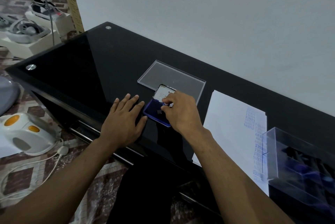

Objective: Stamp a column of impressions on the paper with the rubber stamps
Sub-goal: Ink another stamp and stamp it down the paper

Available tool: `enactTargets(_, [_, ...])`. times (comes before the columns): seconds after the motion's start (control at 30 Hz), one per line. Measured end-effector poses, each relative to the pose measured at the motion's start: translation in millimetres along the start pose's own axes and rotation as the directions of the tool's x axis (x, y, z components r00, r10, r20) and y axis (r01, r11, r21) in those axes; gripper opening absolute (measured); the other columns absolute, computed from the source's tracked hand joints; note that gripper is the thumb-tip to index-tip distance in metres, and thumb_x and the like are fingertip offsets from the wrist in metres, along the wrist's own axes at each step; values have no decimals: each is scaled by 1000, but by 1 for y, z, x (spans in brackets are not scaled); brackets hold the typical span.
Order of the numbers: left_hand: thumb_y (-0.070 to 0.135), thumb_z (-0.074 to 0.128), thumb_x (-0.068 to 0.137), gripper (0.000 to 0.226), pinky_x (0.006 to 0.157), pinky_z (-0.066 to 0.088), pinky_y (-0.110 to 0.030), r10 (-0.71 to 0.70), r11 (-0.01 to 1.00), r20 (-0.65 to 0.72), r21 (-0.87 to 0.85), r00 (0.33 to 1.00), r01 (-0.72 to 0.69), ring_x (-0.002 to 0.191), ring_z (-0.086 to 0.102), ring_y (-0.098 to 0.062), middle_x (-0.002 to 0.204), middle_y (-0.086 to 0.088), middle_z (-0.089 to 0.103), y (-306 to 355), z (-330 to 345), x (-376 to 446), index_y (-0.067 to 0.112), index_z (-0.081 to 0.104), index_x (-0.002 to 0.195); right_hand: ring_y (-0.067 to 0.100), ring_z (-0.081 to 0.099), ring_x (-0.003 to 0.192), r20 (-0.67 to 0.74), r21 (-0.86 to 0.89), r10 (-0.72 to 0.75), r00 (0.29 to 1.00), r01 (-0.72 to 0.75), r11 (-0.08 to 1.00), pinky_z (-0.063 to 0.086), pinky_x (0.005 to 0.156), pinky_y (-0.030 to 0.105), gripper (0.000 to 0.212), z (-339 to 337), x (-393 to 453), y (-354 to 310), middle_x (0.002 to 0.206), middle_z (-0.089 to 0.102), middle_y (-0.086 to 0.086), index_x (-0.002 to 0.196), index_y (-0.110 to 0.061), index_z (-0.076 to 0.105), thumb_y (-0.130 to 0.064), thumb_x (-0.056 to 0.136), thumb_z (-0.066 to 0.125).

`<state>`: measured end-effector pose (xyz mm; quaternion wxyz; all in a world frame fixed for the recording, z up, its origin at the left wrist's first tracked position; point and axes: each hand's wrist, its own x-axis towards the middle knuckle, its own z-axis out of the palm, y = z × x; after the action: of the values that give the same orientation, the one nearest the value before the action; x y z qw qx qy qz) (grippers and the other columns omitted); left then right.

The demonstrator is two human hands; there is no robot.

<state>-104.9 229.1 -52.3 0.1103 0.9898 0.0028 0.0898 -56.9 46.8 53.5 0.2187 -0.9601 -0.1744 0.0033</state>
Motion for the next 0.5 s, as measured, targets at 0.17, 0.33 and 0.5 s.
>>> enactTargets(0.17, [63, 18, 97, 71, 125, 11, -51, -2, 1000, -1, -3, 1000, 2, 154, 17, -24, 163, -3, 32, 0, 0, 0, 24, 41, 152, 13, 63, 103, 17, 7, 3, 1000, -3, 1000, 47, 91, 24, 21, -1, 2, 0, 115, 69, -2, 113, -18, 73, -22, 93, 66])
enactTargets(0.33, [63, 20, 97, 70, 125, 10, -50, 2, 1000, -5, -4, 1000, -2, 154, 17, -24, 162, -3, 33, -1, 2, 0, 24, 42, 151, 11, 65, 97, -2, 18, 16, 1000, -16, 1000, 47, 85, 21, 16, 2, 1, 1, 110, 71, -4, 104, -20, 75, -23, 90, 69])
enactTargets(0.5, [63, 19, 97, 71, 125, 10, -51, 4, 1000, -8, -11, 1000, -4, 154, 18, -24, 162, -4, 34, 0, 1, 0, 23, 43, 151, 11, 64, 96, -21, 30, 20, 1000, -20, 999, 43, 81, 17, 16, 3, 0, 2, 109, 71, -5, 105, -20, 75, -24, 91, 68])
